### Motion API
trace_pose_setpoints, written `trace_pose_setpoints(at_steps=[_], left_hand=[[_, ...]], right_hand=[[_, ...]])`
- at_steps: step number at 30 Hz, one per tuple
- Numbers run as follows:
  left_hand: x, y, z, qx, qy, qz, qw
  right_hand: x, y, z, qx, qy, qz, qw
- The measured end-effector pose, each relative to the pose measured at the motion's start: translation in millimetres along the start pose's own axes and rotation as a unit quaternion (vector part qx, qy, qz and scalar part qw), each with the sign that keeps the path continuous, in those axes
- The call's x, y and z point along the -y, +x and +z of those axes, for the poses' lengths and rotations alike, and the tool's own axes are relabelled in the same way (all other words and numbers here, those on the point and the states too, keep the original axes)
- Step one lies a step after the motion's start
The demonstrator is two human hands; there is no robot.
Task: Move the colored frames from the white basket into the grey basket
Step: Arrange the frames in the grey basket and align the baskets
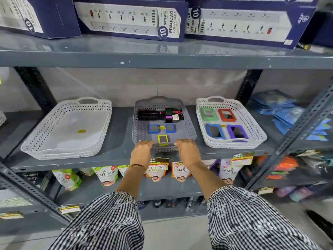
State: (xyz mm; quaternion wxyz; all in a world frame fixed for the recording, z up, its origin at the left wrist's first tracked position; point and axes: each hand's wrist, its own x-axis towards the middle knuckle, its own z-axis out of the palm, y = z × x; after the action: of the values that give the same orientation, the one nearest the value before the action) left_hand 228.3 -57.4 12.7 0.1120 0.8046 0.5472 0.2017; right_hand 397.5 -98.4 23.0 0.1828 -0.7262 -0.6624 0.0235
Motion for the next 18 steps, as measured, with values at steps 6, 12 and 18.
trace_pose_setpoints(at_steps=[6, 12, 18], left_hand=[[-2.5, -0.8, 0.7, -0.003, 0.001, -0.013, 1.000], [-9.8, -5.5, -1.2, -0.019, 0.011, -0.020, 1.000], [-31.2, -0.8, 8.3, -0.119, 0.027, 0.059, 0.991]], right_hand=[[-5.3, 1.9, 4.1, 0.007, -0.014, -0.016, 1.000], [-9.0, 4.2, 3.5, 0.025, -0.019, -0.026, 0.999], [-40.5, -5.5, -17.6, -0.101, 0.095, 0.009, 0.990]])
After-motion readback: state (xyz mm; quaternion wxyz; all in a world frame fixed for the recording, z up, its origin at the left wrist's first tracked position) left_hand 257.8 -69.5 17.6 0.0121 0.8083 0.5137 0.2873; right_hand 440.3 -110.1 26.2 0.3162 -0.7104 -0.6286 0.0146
